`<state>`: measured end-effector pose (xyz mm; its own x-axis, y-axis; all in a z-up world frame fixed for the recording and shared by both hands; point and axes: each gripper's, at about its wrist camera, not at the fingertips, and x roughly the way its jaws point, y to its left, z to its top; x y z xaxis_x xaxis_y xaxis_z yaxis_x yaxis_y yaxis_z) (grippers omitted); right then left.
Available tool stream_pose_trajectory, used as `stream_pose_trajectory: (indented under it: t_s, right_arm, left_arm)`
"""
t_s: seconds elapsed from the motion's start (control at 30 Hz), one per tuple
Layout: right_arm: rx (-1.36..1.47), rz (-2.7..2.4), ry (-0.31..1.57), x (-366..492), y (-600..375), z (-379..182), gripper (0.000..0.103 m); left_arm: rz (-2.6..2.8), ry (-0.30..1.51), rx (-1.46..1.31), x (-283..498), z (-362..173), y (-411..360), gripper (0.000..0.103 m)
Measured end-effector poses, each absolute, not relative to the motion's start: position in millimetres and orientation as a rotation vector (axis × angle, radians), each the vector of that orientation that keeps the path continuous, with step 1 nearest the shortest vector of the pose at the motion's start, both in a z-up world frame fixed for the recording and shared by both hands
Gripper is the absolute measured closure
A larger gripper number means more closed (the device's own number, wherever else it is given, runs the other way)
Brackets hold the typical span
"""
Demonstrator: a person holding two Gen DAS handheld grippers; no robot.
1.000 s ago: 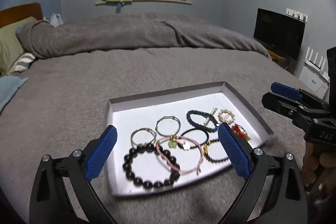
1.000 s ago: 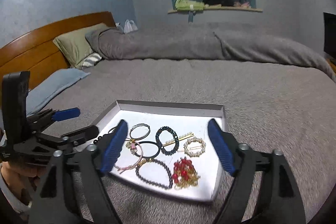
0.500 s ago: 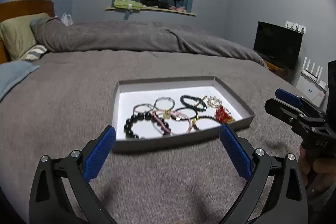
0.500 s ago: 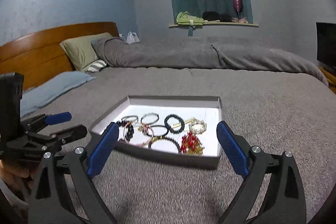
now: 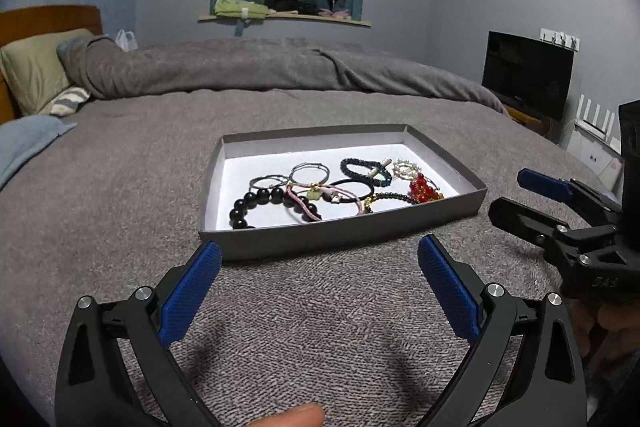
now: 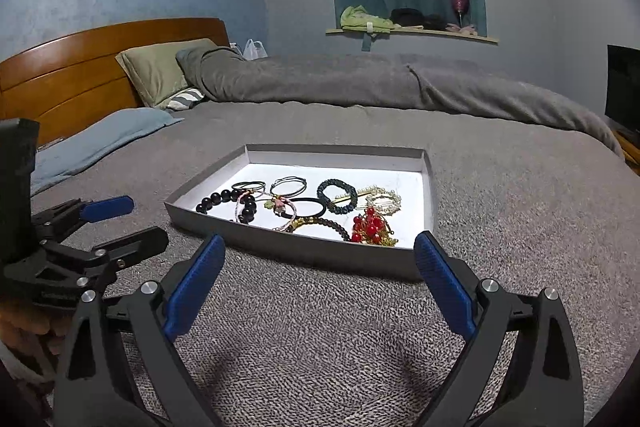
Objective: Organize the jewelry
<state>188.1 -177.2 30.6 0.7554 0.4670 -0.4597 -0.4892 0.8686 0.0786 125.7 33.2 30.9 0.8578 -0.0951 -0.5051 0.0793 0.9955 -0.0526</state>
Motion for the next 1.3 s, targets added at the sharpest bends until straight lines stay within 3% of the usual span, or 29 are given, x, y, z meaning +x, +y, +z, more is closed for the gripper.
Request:
stream_pose_trajectory:
  t_s: [1.3]
  right_arm:
    - [-0.027,0.519,0.490,188.8,-181.7,28.8,0.008]
  left_arm:
    - [-0.075,0.489,-0.014,116.5,39.4,30.9,0.005]
